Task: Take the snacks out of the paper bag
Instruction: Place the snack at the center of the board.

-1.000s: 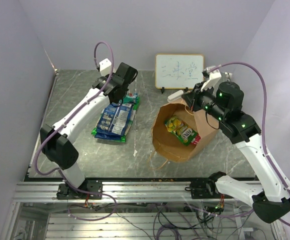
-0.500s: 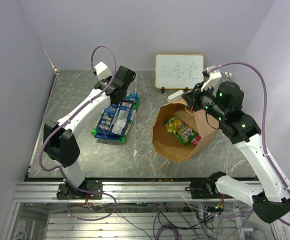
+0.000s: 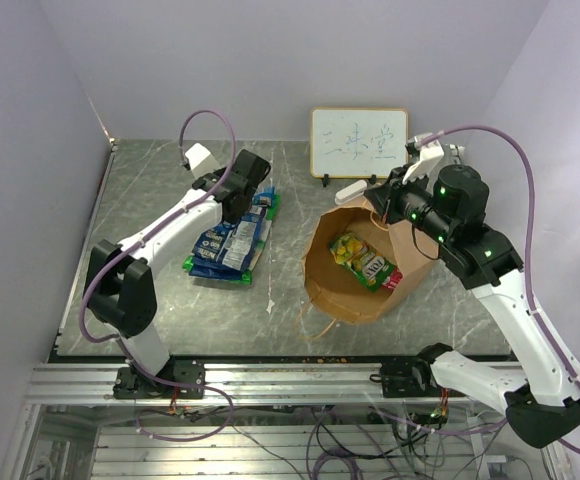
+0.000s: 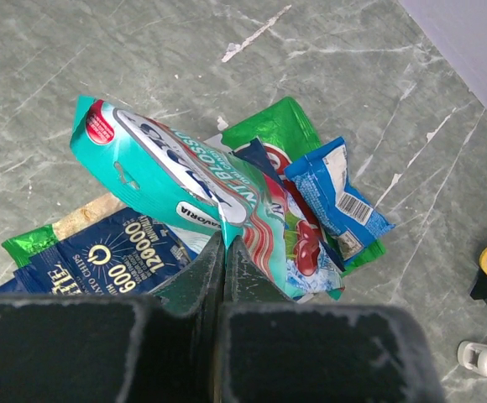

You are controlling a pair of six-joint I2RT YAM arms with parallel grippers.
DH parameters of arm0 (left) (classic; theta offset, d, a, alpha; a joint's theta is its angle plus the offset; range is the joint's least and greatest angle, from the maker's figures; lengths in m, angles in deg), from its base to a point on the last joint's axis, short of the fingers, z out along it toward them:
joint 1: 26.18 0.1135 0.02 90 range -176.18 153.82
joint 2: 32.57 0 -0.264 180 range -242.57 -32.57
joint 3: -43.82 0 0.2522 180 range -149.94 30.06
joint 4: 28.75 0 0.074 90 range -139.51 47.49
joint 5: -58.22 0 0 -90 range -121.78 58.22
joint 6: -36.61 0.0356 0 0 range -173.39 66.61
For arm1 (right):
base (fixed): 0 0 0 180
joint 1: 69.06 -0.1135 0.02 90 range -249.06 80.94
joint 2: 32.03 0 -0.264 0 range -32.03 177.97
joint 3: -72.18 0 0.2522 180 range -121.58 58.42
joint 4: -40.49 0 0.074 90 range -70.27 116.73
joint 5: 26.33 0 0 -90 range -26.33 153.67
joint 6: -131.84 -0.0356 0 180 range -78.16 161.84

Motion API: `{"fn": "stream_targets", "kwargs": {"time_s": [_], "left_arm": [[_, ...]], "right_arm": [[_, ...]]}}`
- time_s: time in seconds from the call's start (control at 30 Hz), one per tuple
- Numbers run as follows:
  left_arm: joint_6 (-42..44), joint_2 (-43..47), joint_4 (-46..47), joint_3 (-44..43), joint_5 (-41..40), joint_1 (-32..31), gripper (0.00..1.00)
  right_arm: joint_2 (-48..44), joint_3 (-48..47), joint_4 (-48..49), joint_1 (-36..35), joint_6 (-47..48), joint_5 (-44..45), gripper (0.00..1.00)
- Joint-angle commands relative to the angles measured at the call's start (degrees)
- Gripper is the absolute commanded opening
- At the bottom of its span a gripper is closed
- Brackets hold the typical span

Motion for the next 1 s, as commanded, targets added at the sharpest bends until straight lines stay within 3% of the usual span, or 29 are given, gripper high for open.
{"fn": "stream_targets", "kwargs": {"time_s": [0.0,0.53,0.97], "left_arm": [[-3.38,0.94,1.19,0.07,-0.80,-1.07,0.07],[-11.35,-0.60,-2.83,5.82,4.12,-5.09,0.07],[-14.21,0.89,-2.00,12.42,10.29,-5.69,0.19]], "right_arm": [[-1.08,0.79,-0.10,-0.13,0.43,0.16,0.00],[-2.61,1.98,-0.34,-0.13,0.24,0.78,0.00],[-4.07,3.00,-0.56,-0.13,0.23,0.78,0.00]]}}
